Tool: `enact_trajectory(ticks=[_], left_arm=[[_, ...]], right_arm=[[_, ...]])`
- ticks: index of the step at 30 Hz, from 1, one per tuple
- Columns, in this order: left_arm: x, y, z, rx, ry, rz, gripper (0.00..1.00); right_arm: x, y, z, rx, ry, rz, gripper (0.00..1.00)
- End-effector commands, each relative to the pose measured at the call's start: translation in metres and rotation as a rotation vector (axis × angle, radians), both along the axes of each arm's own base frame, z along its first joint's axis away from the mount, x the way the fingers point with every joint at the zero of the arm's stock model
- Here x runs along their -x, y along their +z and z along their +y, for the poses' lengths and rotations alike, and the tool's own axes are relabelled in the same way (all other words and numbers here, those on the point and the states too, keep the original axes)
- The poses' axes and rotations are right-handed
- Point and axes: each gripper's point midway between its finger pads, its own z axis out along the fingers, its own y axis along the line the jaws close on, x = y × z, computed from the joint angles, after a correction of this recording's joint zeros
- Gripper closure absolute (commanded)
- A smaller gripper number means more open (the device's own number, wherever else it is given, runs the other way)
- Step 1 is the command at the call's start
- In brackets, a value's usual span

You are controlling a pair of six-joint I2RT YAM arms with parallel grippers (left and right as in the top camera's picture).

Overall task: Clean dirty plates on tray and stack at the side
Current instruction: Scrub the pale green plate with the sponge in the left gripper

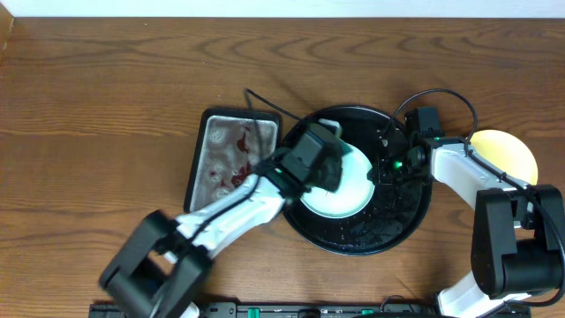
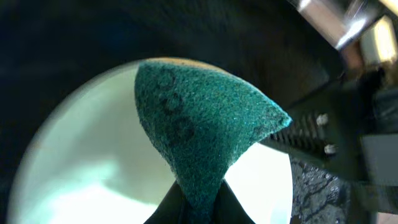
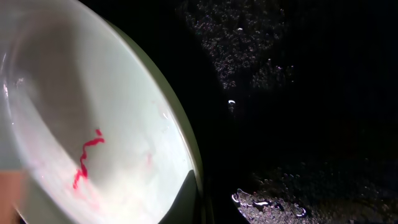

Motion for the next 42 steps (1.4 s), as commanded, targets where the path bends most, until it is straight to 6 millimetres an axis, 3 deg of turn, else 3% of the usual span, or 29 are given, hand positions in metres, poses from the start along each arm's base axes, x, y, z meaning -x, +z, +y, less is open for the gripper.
enact_trajectory(ticks=[1, 5, 7, 11, 13, 20, 23, 28, 33, 37, 42], left_arm=[[0.004, -0.016, -0.014, -0.009, -0.005, 0.028, 0.92], [0.012, -0.038, -0.009, -0.073, -0.03, 0.064, 0.92], [0.008, -0.047, 0.01, -0.161, -0.032, 0.053, 0.92], [-0.001, -0.052, 0.038, -0.225, 0.017, 0.073, 0.92], [-0.005, -0.046, 0.042, -0.196, 0.026, 0.087, 0.92], [-0.017, 0.022, -0.004, 0.111, -0.04, 0.003, 0.92], [-0.018, 0.028, -0.019, 0.166, -0.032, -0.011, 0.92], [-0.009, 0.004, -0.034, 0.156, -0.052, 0.026, 0.92], [-0.001, -0.034, -0.029, 0.087, -0.049, 0.101, 0.92], [-0.003, -0.059, 0.001, -0.041, 0.031, 0.141, 0.92], [-0.001, -0.075, 0.043, -0.166, 0.098, 0.209, 0.92]], right_arm=[[0.023, -0.017, 0.008, -0.017, 0.029, 0.085, 0.99], [0.024, -0.017, 0.007, -0.016, 0.029, 0.092, 0.99], [0.026, -0.017, 0.007, -0.015, 0.029, 0.097, 0.99], [0.026, -0.017, 0.007, -0.015, 0.029, 0.097, 0.99], [0.026, -0.017, 0.007, -0.015, 0.029, 0.097, 0.99], [0.026, -0.017, 0.007, -0.012, 0.029, 0.097, 0.99], [0.025, -0.017, 0.007, -0.012, 0.029, 0.096, 0.99], [0.025, -0.017, 0.007, -0.012, 0.029, 0.096, 0.99], [0.026, -0.017, 0.007, -0.012, 0.029, 0.098, 0.99], [0.026, -0.017, 0.007, -0.012, 0.029, 0.101, 0.99], [0.026, -0.017, 0.007, -0.012, 0.029, 0.101, 0.99]])
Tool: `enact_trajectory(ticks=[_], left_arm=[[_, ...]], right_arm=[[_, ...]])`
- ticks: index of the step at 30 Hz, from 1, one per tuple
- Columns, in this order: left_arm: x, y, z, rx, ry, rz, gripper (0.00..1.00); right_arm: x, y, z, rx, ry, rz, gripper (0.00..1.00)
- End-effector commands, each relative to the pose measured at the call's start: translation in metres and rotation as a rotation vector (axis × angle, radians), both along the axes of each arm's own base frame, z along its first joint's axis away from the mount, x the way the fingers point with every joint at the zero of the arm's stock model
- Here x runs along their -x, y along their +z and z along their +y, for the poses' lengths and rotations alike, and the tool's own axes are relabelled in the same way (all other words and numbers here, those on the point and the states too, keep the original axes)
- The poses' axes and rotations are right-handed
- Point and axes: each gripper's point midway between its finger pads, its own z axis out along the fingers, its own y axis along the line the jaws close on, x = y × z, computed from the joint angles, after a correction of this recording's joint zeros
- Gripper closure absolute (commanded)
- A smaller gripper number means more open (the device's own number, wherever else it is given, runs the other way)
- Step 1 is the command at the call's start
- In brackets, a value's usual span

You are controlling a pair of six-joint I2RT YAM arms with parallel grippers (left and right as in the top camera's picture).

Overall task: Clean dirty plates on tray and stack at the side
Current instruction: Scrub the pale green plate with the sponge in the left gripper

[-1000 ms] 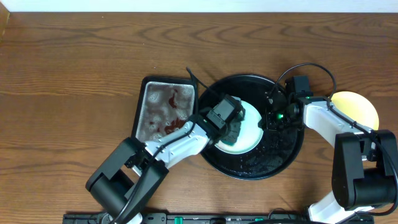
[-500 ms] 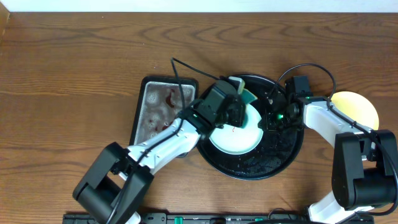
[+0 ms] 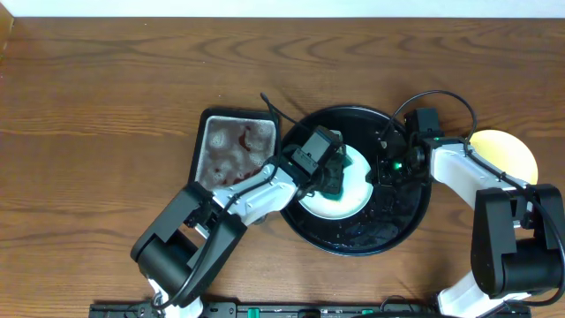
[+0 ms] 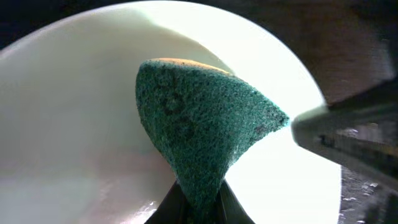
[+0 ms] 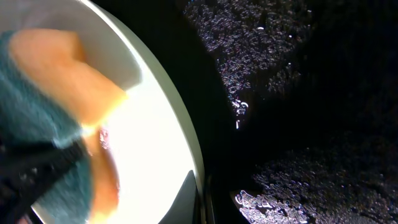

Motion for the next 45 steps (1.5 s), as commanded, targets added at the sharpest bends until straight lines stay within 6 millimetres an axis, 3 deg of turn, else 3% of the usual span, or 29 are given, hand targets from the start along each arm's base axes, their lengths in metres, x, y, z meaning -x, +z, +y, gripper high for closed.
enact_trajectory(ticks=[1, 5, 11, 15, 19, 25, 31, 36, 41, 45], left_arm=[[-0.005, -0.02, 0.048, -0.145, 0.088, 0.039, 0.92], [-0.004, -0.006, 0.06, -0.144, 0.084, 0.053, 0.92], [-0.015, 0.057, 0.033, 0.012, 0.04, -0.096, 0.92], [-0.022, 0.077, 0.009, 0.087, 0.012, -0.19, 0.92], [-0.026, 0.073, -0.012, 0.135, 0.012, -0.212, 0.89], [-0.032, 0.039, -0.025, 0.128, 0.002, -0.206, 0.89], [-0.027, 0.002, -0.018, 0.062, -0.001, -0.143, 0.86], [-0.01, -0.013, 0.008, -0.052, 0.01, -0.054, 0.91], [-0.004, -0.006, 0.034, -0.119, 0.042, -0.014, 0.92], [-0.015, 0.026, 0.048, -0.093, 0.07, -0.058, 0.92]], right_arm=[[0.021, -0.017, 0.003, 0.007, 0.024, 0.076, 0.99], [0.021, -0.017, 0.003, 0.007, 0.024, 0.076, 0.99], [0.02, -0.018, 0.002, 0.014, 0.023, 0.075, 0.99], [0.02, -0.018, 0.002, 0.014, 0.023, 0.075, 0.99], [0.02, -0.018, 0.002, 0.015, 0.023, 0.075, 0.99], [0.02, -0.018, 0.002, 0.014, 0.023, 0.075, 0.99], [0.021, -0.018, 0.002, 0.015, 0.023, 0.076, 0.99], [0.021, -0.018, 0.002, 0.015, 0.023, 0.076, 0.99], [0.021, -0.018, 0.002, 0.014, 0.023, 0.076, 0.99], [0.021, -0.018, 0.002, 0.015, 0.023, 0.077, 0.99]])
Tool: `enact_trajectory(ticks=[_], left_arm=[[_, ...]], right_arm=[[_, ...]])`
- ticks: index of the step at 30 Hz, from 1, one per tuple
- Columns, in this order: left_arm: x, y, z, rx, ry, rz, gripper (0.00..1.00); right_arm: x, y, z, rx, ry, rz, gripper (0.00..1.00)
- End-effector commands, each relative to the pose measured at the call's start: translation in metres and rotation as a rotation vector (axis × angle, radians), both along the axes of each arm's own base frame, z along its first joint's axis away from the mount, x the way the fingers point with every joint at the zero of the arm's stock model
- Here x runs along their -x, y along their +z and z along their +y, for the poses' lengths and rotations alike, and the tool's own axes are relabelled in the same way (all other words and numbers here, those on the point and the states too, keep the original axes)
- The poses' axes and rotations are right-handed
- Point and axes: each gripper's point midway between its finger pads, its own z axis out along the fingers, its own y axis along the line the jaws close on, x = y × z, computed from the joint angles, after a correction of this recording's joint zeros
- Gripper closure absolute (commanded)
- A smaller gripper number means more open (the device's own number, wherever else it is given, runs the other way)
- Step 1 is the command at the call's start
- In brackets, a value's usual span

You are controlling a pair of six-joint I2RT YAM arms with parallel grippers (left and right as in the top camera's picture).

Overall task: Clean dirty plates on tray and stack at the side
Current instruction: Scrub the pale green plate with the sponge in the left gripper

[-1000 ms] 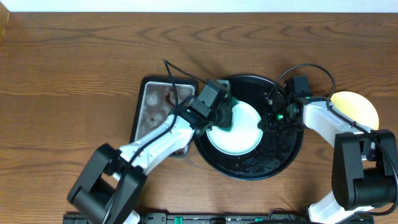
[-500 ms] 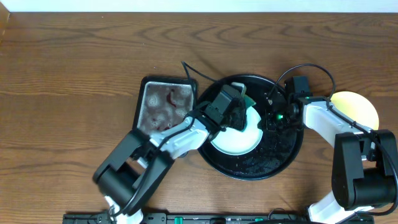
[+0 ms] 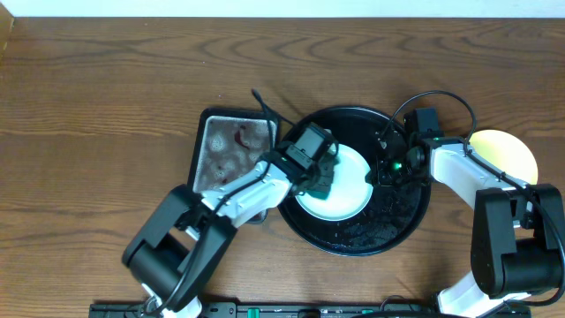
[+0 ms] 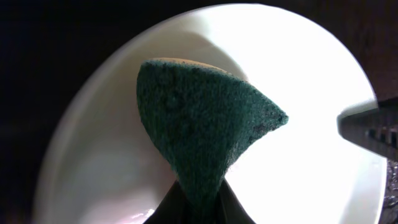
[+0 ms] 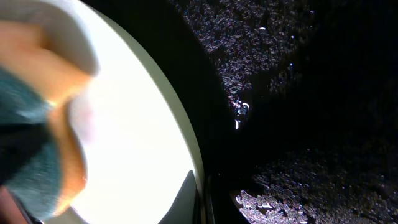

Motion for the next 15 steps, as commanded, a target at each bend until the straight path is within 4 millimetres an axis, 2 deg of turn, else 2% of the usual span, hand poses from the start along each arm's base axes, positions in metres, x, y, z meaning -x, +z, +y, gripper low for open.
enact_trajectory(ticks=[1, 5, 7, 10, 15], left_arm=[[-0.015, 0.03, 0.022, 0.005, 0.045, -0.078, 0.92], [-0.019, 0.06, 0.018, 0.058, 0.044, -0.137, 0.92], [-0.016, 0.063, 0.012, 0.07, 0.033, -0.144, 0.92], [-0.009, 0.056, 0.002, 0.066, 0.01, -0.13, 0.91], [0.005, 0.031, -0.019, 0.055, -0.028, -0.09, 0.86]], right_arm=[[0.02, -0.018, 0.001, 0.017, 0.022, 0.075, 0.99], [0.02, -0.018, 0.001, 0.017, 0.022, 0.075, 0.99], [0.02, -0.018, 0.002, 0.017, 0.022, 0.073, 0.99], [0.019, -0.018, 0.002, 0.017, 0.022, 0.072, 0.99], [0.02, -0.018, 0.002, 0.017, 0.022, 0.072, 0.99]])
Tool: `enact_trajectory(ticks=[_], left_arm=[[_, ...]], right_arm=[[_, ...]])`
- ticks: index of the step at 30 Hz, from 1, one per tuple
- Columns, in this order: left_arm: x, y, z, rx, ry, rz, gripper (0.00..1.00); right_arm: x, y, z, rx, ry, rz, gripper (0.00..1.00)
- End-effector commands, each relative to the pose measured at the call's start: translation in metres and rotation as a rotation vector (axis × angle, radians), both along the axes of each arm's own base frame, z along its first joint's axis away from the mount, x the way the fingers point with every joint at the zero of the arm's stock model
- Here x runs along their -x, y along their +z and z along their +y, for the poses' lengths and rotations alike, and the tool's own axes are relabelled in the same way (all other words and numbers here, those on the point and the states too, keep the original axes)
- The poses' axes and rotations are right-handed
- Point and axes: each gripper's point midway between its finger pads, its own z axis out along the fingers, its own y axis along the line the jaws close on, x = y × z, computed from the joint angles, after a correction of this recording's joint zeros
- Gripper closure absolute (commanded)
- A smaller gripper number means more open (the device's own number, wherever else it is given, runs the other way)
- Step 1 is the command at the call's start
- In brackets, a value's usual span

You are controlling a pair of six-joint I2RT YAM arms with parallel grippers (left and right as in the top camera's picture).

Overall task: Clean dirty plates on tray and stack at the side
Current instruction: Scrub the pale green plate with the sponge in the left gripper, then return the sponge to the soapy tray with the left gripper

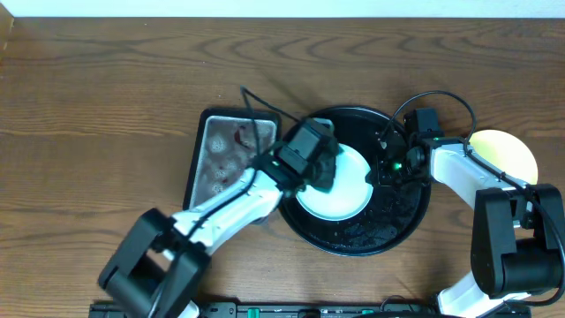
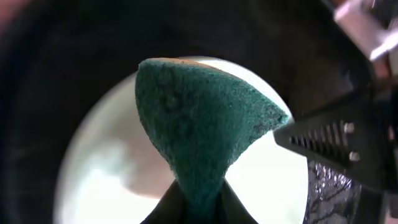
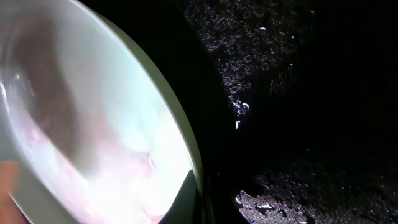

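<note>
A white plate lies in the round black basin. My left gripper is shut on a folded green sponge, held over the plate's far-left part. My right gripper is shut on the plate's right rim, one finger lying over the edge. In the right wrist view the plate shows only a faint pink smear. My left gripper pinches the sponge's narrow end, and my right gripper sits at the rim.
A rectangular metal tray with red-stained residue lies left of the basin. A yellow plate rests on the table at the far right. Water drops and foam cover the basin floor.
The left gripper with the sponge has moved from the plate's middle-left to its far-left edge. The sponge no longer shows in the right wrist view. The right gripper has not moved.
The sponge was first held over the plate's far-left edge, and a red squiggle marked the plate. Then the sponge was on the plate's right half, then on its left. Now it is back at the far-left edge and only a faint pink smear shows.
</note>
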Motion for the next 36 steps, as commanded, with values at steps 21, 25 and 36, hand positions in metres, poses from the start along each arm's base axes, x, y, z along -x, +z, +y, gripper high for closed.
enact_trajectory(ticks=[21, 25, 36], left_arm=[[-0.012, -0.018, 0.026, -0.158, 0.015, -0.057, 0.88], [-0.012, 0.029, 0.028, -0.097, 0.029, -0.134, 0.88], [-0.022, 0.045, 0.117, -0.162, 0.22, -0.049, 0.92]], right_arm=[[0.02, -0.018, 0.0, 0.029, 0.02, 0.073, 0.99], [0.019, -0.02, -0.004, 0.049, 0.018, 0.07, 0.99], [0.01, -0.019, -0.003, 0.049, 0.016, 0.031, 0.99]])
